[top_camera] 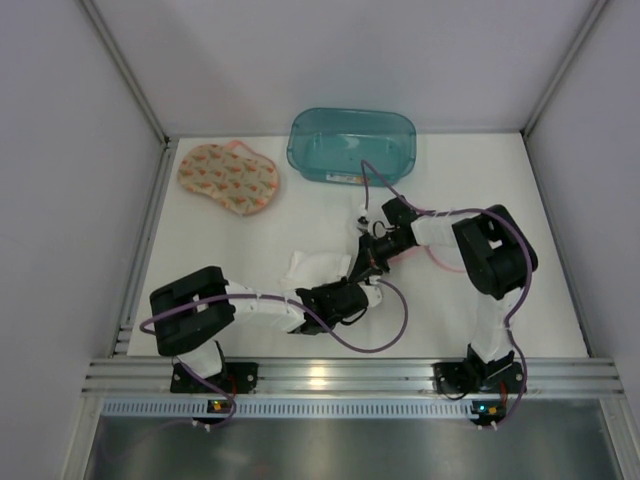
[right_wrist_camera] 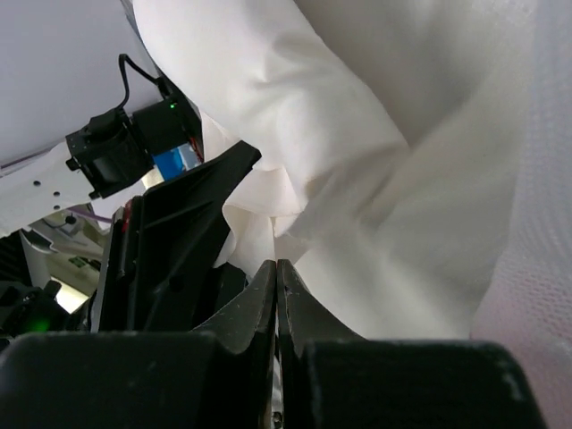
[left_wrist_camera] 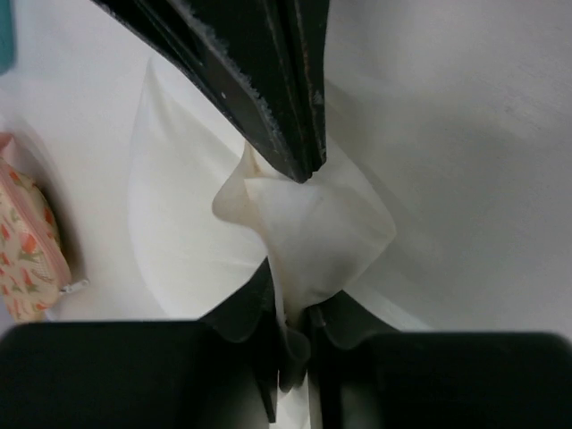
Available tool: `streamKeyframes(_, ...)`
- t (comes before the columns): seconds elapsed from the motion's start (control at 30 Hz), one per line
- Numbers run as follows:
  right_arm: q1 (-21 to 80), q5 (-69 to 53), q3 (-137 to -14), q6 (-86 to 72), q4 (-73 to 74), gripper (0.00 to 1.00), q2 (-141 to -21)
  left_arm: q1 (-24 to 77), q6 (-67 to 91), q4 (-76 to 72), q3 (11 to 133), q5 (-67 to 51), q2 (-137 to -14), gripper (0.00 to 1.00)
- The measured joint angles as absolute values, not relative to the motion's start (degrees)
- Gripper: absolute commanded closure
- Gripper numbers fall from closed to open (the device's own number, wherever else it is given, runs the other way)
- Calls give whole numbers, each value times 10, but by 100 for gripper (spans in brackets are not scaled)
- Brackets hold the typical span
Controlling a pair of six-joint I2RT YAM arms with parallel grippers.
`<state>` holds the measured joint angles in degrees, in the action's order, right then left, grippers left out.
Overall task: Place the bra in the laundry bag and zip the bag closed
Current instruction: Pick up the bra from the center of the board, then pick up the laundry bag at the center of the board.
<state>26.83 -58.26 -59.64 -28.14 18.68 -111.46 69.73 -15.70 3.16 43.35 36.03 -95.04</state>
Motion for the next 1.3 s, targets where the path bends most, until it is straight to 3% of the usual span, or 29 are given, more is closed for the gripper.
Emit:
streamKeyframes(0.03, 268, -583, -597, -281, 187, 100, -1114, 695, -160, 34, 433, 359, -950, 100)
streamKeyframes(0.13, 268, -578, -603, -265, 201, 92, -1108, 693, -164, 39, 432, 354, -947, 100)
streamKeyframes(0.2, 265, -570, -627, -249, 228, 70, -1105, 693, -163, 57, 432, 339, -932, 100)
streamKeyframes(0.37, 240, -541, -735, -202, 281, 44, -1090, 690, -150, 124, 432, 280, -846, 100)
streamKeyframes(0.63, 117, -498, -866, -112, 366, 22, -1082, 645, -119, 226, 471, 157, -745, 100)
streamKeyframes(0.9, -35, -410, -878, 59, 500, 18, -1079, 539, -88, 276, 570, 45, -735, 100)
streamKeyframes(1.13, -241, -350, -753, 106, 540, 24, -1005, 500, -53, 294, 579, -19, -734, 100)
streamKeyframes(1.3, -301, -287, -696, 110, 539, 25, -969, 471, -28, 303, 579, -52, -734, 100)
